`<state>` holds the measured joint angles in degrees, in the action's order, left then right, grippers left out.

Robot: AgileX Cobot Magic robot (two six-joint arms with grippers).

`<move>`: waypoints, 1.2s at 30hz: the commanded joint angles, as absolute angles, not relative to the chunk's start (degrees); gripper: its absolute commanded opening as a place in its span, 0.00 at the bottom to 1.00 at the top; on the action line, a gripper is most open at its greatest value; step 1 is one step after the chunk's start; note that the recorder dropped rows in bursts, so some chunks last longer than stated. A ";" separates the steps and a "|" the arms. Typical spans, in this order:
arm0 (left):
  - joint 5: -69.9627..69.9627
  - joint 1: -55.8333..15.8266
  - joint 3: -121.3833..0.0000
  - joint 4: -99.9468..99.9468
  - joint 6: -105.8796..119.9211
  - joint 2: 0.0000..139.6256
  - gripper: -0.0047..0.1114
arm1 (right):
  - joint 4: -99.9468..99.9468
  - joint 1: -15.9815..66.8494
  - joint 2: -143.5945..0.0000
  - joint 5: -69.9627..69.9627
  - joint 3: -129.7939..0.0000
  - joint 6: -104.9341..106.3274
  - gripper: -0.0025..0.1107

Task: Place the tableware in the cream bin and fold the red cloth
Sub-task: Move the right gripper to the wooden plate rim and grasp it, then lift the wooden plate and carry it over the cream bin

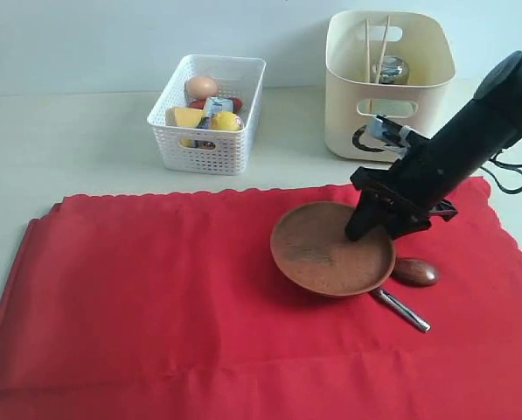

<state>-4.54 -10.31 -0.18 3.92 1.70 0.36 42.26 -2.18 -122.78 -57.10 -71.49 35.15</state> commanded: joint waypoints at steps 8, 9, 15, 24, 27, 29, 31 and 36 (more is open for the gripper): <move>-4.61 -10.74 0.00 3.91 1.73 0.00 0.04 | 39.48 -2.39 -119.93 -57.57 -71.80 35.80 0.02; -4.61 -10.74 0.00 3.91 1.73 0.00 0.04 | 39.47 -3.10 -118.15 -58.81 -72.62 35.28 0.02; -4.61 -10.74 0.00 3.91 1.73 0.00 0.04 | 39.90 -5.05 -112.24 -61.71 -73.73 34.32 0.02; -4.61 -10.74 0.00 3.91 1.73 0.00 0.04 | 46.34 -5.44 -109.20 -65.67 -77.82 34.78 0.02; -4.61 -10.74 0.00 3.91 1.73 0.00 0.04 | 50.58 -6.74 -107.88 -66.09 -80.04 34.78 0.02; -4.61 -10.74 0.00 3.91 1.73 0.00 0.04 | 53.76 -7.89 -107.13 -66.09 -81.37 34.78 0.02; -4.61 -10.74 0.00 3.91 1.73 0.00 0.04 | 56.55 -9.15 -106.78 -65.44 -82.29 34.78 0.02; -4.61 -10.74 0.00 3.91 1.73 0.00 0.04 | 60.08 -12.18 -106.67 -59.46 -83.27 34.38 0.02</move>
